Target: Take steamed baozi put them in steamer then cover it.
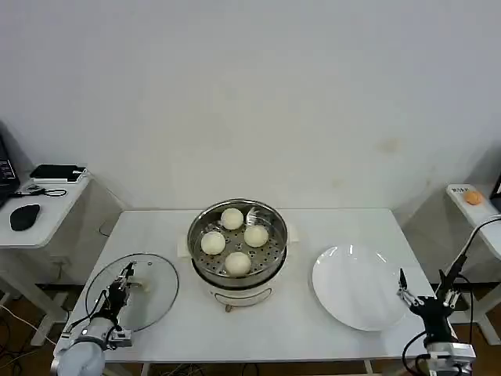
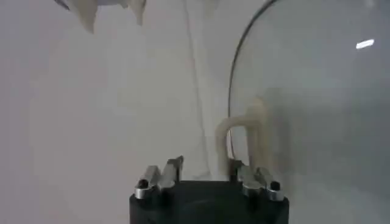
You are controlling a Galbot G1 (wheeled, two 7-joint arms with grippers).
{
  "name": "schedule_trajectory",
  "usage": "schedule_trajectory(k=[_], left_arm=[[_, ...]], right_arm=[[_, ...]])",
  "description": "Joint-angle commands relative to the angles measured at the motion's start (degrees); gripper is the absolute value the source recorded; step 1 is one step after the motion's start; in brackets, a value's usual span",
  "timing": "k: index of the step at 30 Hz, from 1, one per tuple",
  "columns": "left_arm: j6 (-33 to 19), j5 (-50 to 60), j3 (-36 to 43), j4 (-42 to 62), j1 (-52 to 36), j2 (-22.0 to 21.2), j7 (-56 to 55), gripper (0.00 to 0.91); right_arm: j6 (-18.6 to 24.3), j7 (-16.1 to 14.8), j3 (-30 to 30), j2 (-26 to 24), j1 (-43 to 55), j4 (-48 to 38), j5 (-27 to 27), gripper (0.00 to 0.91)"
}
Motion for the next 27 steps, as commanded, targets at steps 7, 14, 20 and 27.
schedule_trajectory(k=[7,14,20,27], left_arm=[[0.73,-3.13,-3.66,-10.59,5.0,-0.6,-3.43,0.0],[7.52,-6.55,-5.2,-17.84,5.3,0.6,0.74,0.0],[12.69,-7.81,-5.06,-23.17,2.37,2.48,5.76,0.0],[16.41,-11.69,0.33,-26.34,-2.83,6.01,9.9,0.0]], right_arm=[[-0.52,-0.2,-2.07,0.32,-1.12,2.16,-0.42,0.907],[-0.87,-0.99,-3.57,-0.23,-2.11,3.21,-0.58,0.907],[-0.77,-1.85,-4.12,-0.83,-2.59,2.98,-1.49,0.907],[0.61,-3.75,-4.64,-0.73,-3.86,2.51,-4.96,0.907]])
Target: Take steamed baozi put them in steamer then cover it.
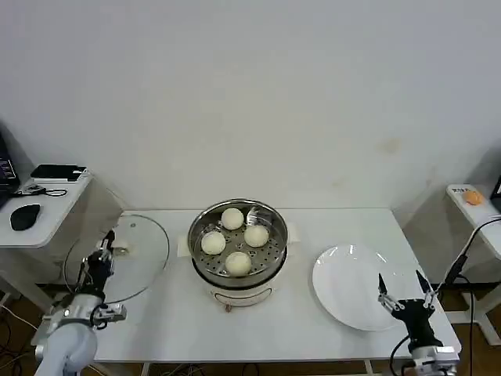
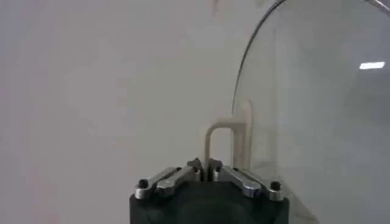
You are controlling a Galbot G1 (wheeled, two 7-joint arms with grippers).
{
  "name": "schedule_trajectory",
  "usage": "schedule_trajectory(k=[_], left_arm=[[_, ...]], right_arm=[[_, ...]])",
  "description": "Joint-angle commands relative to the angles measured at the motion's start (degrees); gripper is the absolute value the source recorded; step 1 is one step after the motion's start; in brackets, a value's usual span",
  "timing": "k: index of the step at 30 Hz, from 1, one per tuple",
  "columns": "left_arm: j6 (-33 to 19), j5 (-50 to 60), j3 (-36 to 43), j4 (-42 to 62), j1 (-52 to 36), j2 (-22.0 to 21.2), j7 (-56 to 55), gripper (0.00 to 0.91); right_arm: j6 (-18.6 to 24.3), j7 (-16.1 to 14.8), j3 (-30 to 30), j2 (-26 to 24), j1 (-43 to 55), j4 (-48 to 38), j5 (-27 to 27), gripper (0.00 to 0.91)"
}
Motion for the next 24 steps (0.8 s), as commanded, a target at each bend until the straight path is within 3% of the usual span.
schedule_trajectory(k=[1,11,17,24], left_arm=[[7.35,-5.24,4.43,-8.01,-5.4,4.02,7.09,0.0],[15.42,-5.17,19.24,-11.72,-13.78,6.09,15.38,0.0],[17.82,0.94,24.5,-7.18,-20.12,-0.42,17.43,0.0],[18.7,9.14,24.78,-4.79,-22.87,-7.96,20.7,0.0]], right_arm=[[0.77,-1.35,-0.62,-0.1,-0.97,0.07,-2.62,0.907],[1.39,-1.32,-1.37,0.76,-1.57,-0.06,-4.45,0.907],[2.5,-1.28,-2.11,2.91,-1.89,-0.56,-7.86,0.907],[3.15,-1.06,-3.57,4.09,-2.91,-1.24,-10.06,0.907]])
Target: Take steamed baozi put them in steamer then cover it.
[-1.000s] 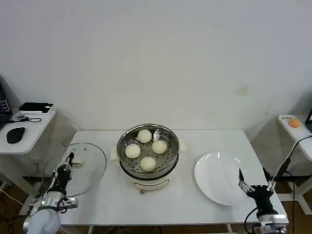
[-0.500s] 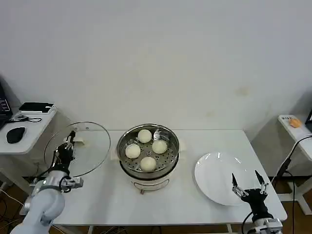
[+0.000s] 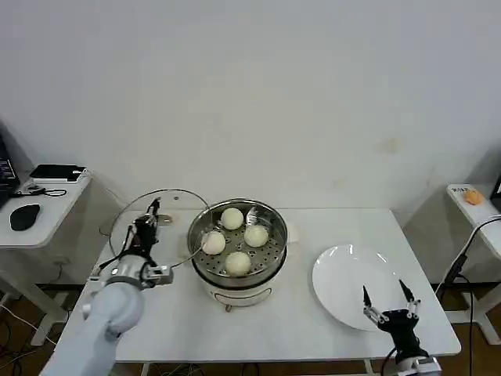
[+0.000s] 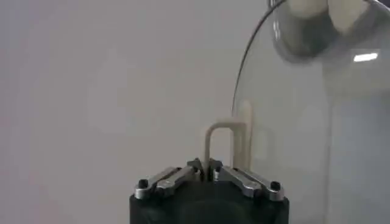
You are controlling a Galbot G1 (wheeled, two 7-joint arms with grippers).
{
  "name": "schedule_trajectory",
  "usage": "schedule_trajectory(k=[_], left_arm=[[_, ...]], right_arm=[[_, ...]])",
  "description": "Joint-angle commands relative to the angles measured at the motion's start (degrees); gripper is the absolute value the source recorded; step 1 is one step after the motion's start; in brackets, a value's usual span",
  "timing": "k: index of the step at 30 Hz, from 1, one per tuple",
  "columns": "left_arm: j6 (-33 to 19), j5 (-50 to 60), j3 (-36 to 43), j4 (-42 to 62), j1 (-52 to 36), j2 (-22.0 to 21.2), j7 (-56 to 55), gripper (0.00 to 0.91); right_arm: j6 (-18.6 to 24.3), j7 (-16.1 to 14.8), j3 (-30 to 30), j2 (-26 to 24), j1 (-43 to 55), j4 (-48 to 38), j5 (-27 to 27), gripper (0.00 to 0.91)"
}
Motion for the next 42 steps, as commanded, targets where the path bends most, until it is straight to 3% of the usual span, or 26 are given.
schedule_trajectory(k=[1,8,14,42], left_arm=[[3.78,10.08,6.72,2.71,-7.71,-9.45,5.96,0.0],[3.56,14.85,8.49,4.26,-8.23,-16.34,8.12,0.0],[3.56,17.1,10.05,4.9,-9.14,-19.61,9.24,0.0],[2.77,17.56,13.06,5.27,-6.67,-22.32,10.22,0.0]], right_arm=[[0.86,0.07,-1.38,1.82,-0.77,-0.78,-3.71,0.907],[0.85,0.17,-2.42,1.74,0.0,-1.4,-4.05,0.907],[1.01,0.24,-3.39,1.93,0.26,-2.15,-4.49,0.907],[1.25,0.25,-4.73,1.89,0.04,-3.0,-5.43,0.907]])
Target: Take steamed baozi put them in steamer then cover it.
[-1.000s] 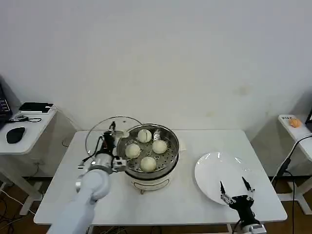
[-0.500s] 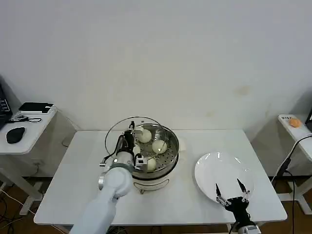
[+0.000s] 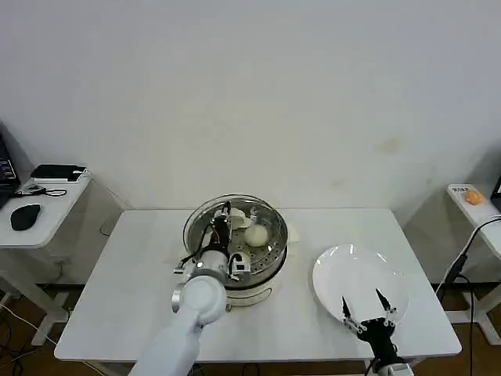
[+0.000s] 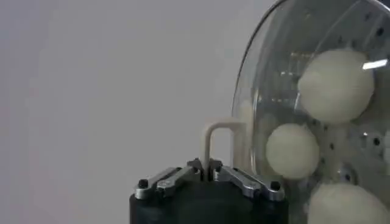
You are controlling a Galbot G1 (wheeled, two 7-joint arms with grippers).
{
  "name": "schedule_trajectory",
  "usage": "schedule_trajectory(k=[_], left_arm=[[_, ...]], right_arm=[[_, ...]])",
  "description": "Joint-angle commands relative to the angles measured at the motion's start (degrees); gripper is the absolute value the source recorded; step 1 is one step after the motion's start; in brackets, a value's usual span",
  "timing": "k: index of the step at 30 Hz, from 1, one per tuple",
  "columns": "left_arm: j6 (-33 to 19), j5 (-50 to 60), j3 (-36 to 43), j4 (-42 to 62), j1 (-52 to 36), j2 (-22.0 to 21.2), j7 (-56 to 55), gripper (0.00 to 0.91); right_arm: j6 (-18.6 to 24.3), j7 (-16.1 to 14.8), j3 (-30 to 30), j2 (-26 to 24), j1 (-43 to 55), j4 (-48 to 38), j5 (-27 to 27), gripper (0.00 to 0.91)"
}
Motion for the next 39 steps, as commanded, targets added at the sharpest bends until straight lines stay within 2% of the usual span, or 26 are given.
schedule_trajectory(k=[1,20,21,22,32,39], left_arm=[[-0.25,0.69,0.65,1.25,-0.01,-1.31,0.07,0.0],[-1.29,1.51,0.7,1.79,0.65,-1.71,-0.41,0.0],[-1.4,1.66,0.59,1.85,0.63,-1.86,-0.48,0.121],[-1.51,1.61,0.58,1.82,0.6,-1.82,-0.42,0.907],[-1.4,0.58,-0.21,-2.04,1.59,-0.21,-0.41,0.907],[-1.59,-0.62,-0.31,-7.75,5.62,2.07,-0.15,0.907]], right_arm=[[0.04,-0.01,-0.26,0.13,0.0,-0.05,-0.18,0.907],[0.14,-0.05,-0.8,0.18,0.12,-0.45,-0.26,0.907],[0.15,-0.04,-0.82,0.15,0.11,-0.5,-0.27,0.907],[0.12,-0.04,-0.82,0.16,0.09,-0.51,-0.27,0.907],[0.09,0.0,-1.19,0.31,0.12,-0.6,-0.53,0.907],[0.07,0.05,-1.72,0.45,0.22,-0.81,-0.74,0.907]])
